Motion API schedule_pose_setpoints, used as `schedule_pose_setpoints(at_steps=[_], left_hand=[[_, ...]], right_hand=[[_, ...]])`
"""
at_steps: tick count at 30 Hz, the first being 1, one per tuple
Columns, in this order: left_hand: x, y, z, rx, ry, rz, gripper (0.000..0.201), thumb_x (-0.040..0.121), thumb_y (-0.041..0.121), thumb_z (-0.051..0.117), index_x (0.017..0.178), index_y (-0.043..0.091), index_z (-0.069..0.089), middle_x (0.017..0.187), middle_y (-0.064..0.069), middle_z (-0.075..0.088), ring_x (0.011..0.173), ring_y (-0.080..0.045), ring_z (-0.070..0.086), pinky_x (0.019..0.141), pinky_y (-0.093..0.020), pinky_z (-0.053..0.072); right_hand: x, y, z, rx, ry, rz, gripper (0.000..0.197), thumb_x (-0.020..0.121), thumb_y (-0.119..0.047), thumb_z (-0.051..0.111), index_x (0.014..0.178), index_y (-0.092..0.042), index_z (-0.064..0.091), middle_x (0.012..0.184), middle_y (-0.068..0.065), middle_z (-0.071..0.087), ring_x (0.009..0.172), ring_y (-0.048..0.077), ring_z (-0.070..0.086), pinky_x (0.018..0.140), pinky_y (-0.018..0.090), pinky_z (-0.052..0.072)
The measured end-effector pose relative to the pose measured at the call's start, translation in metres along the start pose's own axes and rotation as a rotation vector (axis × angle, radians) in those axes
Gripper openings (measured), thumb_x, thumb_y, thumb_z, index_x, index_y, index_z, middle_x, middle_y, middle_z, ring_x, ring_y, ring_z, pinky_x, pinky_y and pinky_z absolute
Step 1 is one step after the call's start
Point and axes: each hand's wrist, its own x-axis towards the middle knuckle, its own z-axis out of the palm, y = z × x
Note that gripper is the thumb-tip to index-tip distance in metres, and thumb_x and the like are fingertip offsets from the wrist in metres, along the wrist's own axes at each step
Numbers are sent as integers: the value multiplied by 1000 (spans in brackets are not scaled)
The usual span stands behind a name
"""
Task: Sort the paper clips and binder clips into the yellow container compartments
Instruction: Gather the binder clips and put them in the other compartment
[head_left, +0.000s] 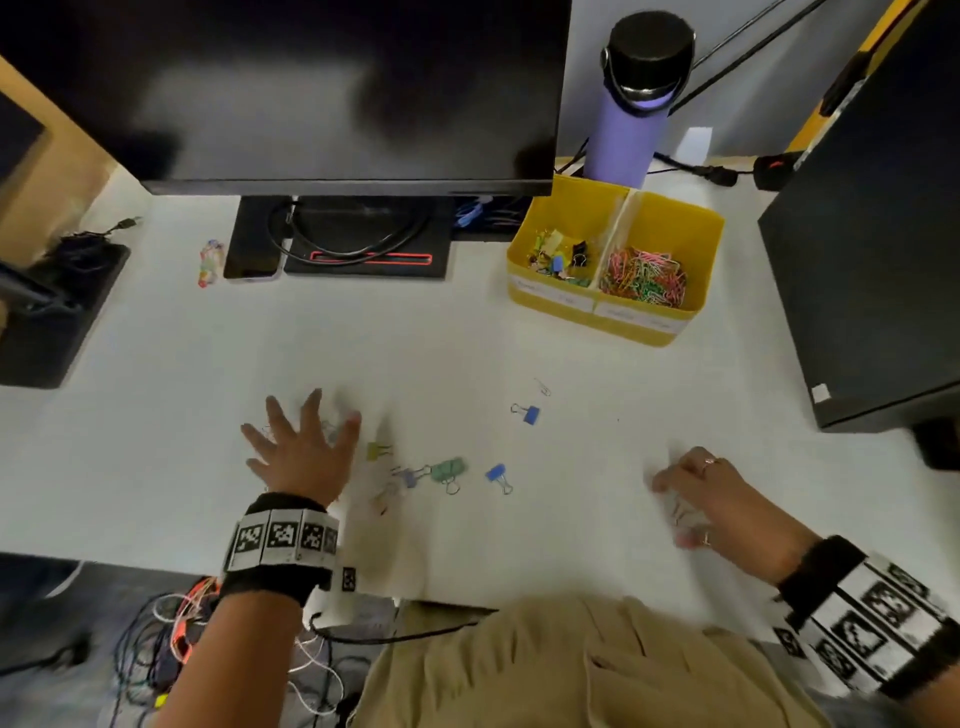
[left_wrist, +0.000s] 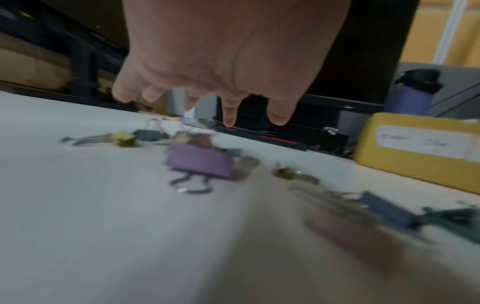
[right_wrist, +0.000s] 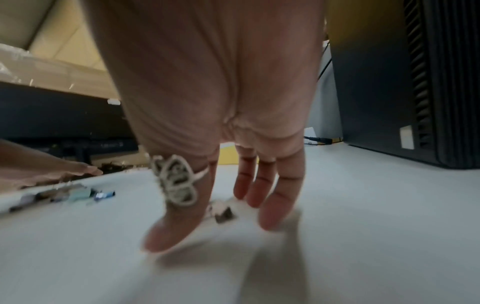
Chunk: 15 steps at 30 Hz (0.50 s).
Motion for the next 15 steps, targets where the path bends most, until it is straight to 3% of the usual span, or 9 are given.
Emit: schedule_pose_setpoints(at_steps=[2, 6, 8, 10, 13, 15], left_hand=[[4, -8, 8, 100, -119, -10, 73, 78, 74, 27, 142, 40, 17, 157, -7, -1, 140, -45, -2, 107, -66, 18], [-15, 6, 20, 35, -108, 106, 80, 83, 67, 39, 147, 29, 8, 157, -15, -6, 142, -43, -5, 111, -63, 13], [-29, 16, 24, -6, -142, 112, 91, 79, 69, 44, 148, 27, 3, 157, -12, -11, 143, -39, -11, 113, -61, 7], [-38, 25, 26, -50, -164, 136, 107, 68, 77, 46, 148, 24, -2, 157, -11, -14, 143, -38, -15, 114, -59, 3], [-49, 38, 32, -127, -227, 186, 124, 61, 76, 57, 147, 20, -12, 156, -10, -20, 141, -37, -22, 114, -58, -2], [-57, 48, 35, -159, -244, 240, 131, 59, 69, 68, 146, 17, -16, 155, -10, -21, 141, -36, -23, 114, -57, -3]], right_hand=[[2, 1, 3, 14, 88, 26, 12, 89, -12, 49, 84, -2, 55, 91, 11, 42, 75, 22, 49, 68, 36, 44], [10, -8, 9, 93, 114, 63, 20, 84, 2, 45, 66, -4, 48, 81, 11, 39, 72, 19, 45, 74, 31, 43], [13, -18, 10, -3, 101, 29, 17, 83, 10, 41, 73, 4, 53, 80, 8, 39, 74, 20, 44, 71, 19, 42], [20, -28, 10, -38, 89, -9, 20, 85, 9, 41, 88, 2, 59, 84, 2, 42, 76, 18, 44, 66, 16, 40], [31, -52, 11, -261, 62, -117, 23, 85, 8, 45, 99, -2, 60, 106, 14, 47, 90, 24, 47, 78, 30, 42], [40, -66, 16, -336, 43, -170, 23, 85, 7, 45, 100, -2, 60, 118, 19, 47, 101, 30, 48, 85, 32, 44]])
